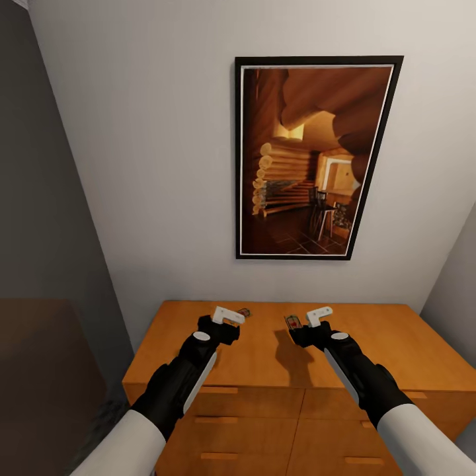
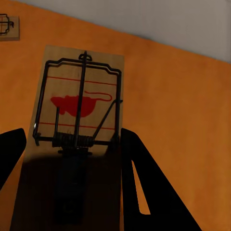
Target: Take the four mousetraps from the cabinet in the bathroom and place them on the bathroom floor. Make sure all four end up on the same floor surface, and ensure that at least two of them are either under or directly next to the same bathroom sink.
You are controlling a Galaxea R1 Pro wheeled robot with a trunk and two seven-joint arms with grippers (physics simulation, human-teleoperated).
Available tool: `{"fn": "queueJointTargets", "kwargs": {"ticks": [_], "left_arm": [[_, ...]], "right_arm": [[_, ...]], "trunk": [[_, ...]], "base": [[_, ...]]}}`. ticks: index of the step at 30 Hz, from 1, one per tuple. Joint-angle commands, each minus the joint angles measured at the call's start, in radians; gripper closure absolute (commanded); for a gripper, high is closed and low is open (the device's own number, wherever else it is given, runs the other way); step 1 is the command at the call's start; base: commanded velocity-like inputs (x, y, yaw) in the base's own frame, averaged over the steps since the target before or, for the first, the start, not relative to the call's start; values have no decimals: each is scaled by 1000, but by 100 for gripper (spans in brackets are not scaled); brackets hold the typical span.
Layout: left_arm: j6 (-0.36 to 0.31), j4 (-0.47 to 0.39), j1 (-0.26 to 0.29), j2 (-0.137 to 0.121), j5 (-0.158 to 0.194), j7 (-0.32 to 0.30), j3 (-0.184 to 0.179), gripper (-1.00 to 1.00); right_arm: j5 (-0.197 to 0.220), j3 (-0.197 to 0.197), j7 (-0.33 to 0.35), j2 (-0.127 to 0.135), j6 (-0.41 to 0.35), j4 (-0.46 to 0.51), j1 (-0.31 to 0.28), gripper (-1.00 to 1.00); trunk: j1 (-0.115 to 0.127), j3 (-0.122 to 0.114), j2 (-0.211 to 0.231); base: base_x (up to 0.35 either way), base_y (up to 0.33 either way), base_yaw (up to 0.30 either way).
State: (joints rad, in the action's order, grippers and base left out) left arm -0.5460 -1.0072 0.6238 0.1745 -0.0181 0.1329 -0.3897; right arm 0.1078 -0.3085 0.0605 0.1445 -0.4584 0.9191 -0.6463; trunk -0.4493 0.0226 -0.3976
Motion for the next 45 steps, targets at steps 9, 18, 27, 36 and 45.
{"fn": "queueJointTargets", "kwargs": {"ticks": [9, 18, 27, 36, 45], "left_arm": [[5, 26, 1, 0, -2, -20, -34, -100], [18, 35, 2, -8, -19, -224, -45, -100], [42, 30, 2, -20, -206, -276, -33, -100], [44, 29, 2, -26, -224, -301, 64, -100], [48, 28, 2, -47, -231, -471, 79, -100]], "right_arm": [[10, -2, -1, 1, -2, 0, -1, 100], [7, -1, 0, 2, 7, -3, -1, 100], [2, -1, 0, 2, 7, -2, -1, 100], [1, -1, 1, 1, 7, -2, -1, 100], [-2, -3, 0, 1, 7, -2, -1, 100]], "trunk": [[-1, 2, -2], [-1, 2, -2], [-1, 2, -2], [-1, 2, -2], [-1, 2, -2]], "base": [[0, 0, 0], [0, 0, 0], [0, 0, 0], [0, 0, 0], [0, 0, 0]]}}
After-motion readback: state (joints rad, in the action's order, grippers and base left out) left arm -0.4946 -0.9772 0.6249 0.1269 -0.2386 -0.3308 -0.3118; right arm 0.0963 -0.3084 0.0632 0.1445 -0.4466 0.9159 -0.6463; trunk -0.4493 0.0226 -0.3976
